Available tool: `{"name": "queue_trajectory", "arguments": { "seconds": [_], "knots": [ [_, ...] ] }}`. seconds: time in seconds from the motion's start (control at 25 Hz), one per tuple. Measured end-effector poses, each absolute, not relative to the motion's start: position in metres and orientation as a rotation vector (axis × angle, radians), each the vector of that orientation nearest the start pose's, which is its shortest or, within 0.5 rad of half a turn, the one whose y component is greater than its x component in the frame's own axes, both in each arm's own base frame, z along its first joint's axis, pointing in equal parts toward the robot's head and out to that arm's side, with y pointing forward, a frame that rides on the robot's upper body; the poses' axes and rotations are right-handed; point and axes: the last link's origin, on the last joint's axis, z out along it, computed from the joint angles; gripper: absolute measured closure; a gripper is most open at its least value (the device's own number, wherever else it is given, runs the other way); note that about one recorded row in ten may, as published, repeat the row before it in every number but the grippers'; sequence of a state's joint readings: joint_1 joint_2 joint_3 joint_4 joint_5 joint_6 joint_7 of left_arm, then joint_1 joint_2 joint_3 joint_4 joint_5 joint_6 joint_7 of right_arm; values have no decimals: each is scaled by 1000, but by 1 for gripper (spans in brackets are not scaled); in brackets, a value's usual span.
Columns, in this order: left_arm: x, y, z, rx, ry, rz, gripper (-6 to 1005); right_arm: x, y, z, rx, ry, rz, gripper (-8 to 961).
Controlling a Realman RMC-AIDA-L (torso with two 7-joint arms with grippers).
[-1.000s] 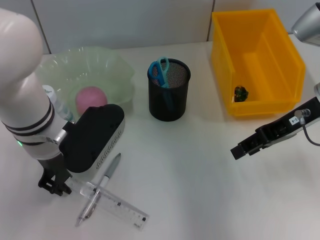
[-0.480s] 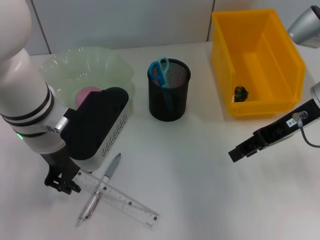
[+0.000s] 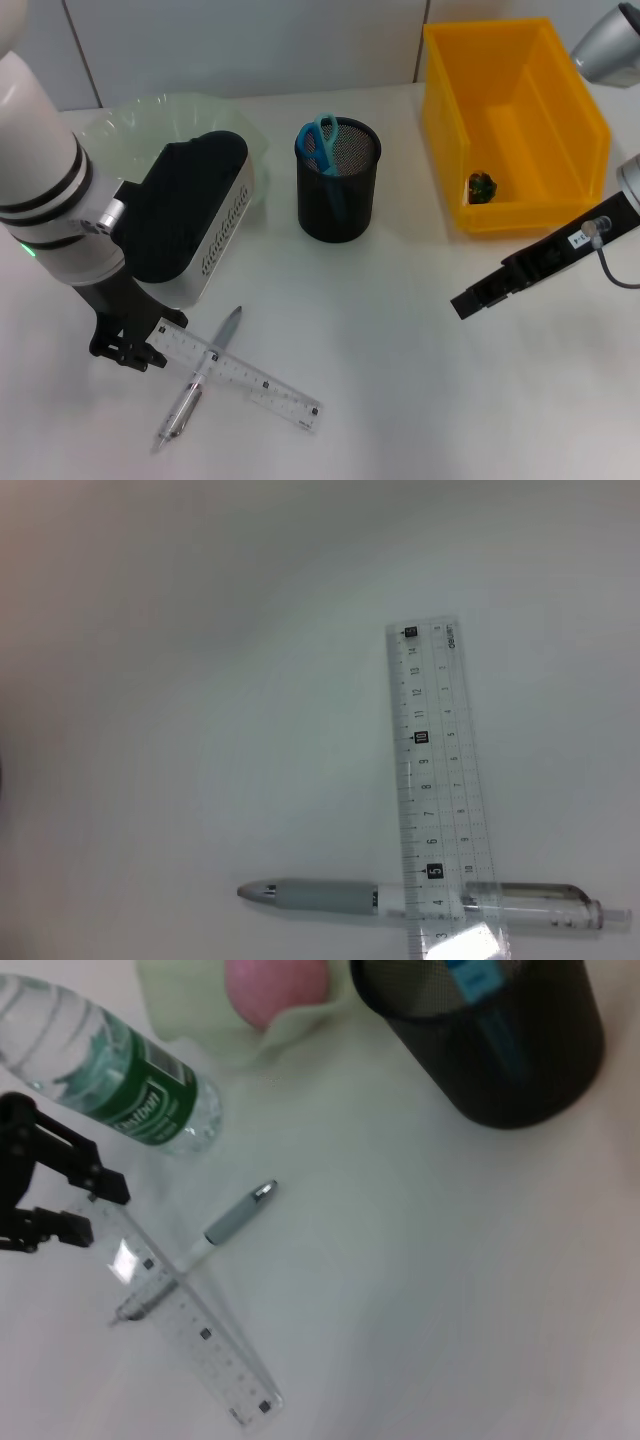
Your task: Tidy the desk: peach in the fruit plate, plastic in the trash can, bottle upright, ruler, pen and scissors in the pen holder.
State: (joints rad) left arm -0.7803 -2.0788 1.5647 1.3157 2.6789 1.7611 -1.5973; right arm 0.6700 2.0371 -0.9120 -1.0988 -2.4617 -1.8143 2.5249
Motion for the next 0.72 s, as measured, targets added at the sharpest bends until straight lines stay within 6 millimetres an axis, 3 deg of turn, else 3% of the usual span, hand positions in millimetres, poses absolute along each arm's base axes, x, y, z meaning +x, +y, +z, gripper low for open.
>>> {"name": "queue_trajectory", "arguments": {
  "seconds": [0.72],
  "knots": [
    [-129, 344, -4, -3049, 618, 952, 589, 210, 348, 47, -2664, 1504, -107, 418]
  ]
}}
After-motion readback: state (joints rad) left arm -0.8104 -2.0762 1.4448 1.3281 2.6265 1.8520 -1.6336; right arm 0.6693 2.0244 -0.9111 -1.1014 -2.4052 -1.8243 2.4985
